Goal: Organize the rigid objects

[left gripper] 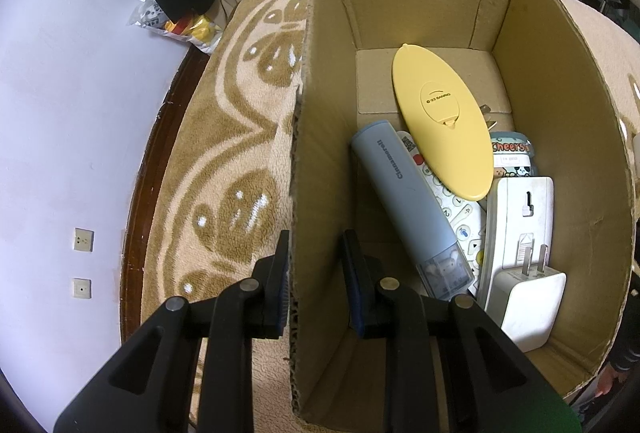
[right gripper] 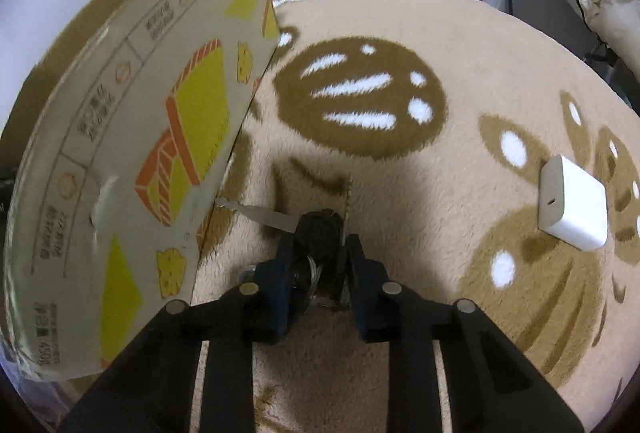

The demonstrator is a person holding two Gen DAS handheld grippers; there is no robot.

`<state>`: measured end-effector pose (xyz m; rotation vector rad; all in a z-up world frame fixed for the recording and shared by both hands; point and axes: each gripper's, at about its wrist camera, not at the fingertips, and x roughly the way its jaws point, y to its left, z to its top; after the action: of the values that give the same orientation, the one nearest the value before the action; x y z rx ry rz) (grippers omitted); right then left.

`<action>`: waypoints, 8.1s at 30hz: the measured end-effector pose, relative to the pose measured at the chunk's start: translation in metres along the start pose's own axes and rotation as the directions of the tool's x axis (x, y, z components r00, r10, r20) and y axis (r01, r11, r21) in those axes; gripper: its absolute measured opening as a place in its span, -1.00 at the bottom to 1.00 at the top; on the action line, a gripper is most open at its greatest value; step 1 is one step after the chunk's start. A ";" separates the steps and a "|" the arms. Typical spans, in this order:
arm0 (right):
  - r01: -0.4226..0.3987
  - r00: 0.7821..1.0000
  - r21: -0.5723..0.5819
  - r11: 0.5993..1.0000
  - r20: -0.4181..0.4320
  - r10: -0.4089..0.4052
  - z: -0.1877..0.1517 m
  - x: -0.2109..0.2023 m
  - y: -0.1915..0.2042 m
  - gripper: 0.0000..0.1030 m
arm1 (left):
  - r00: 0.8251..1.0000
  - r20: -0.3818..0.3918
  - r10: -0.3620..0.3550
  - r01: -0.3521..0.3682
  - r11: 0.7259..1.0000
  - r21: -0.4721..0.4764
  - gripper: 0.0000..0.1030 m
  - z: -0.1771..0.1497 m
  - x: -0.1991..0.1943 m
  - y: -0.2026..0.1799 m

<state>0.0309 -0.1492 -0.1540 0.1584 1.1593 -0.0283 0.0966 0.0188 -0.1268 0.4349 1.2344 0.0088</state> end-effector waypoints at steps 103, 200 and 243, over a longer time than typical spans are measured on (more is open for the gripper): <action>0.124 0.968 0.308 0.943 0.172 -0.183 0.054 -0.042 -0.133 1.00 | 1.000 0.005 -0.004 0.004 1.000 0.014 -0.57 -0.001 -0.002 0.002; -0.211 0.919 -0.150 0.966 0.306 0.248 0.060 -0.076 0.065 0.38 | 0.993 -0.017 -0.119 0.118 0.990 -0.072 -0.63 -0.003 -0.004 0.019; -0.112 0.920 0.047 0.993 0.382 0.086 0.000 -0.186 -0.008 1.00 | 0.904 0.424 -0.064 0.107 0.991 -0.078 0.96 -0.062 -0.162 0.027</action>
<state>-0.0451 -0.1678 0.0154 0.2601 0.7612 -0.0078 -0.0086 0.0248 0.0134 0.2750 0.8204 -0.0943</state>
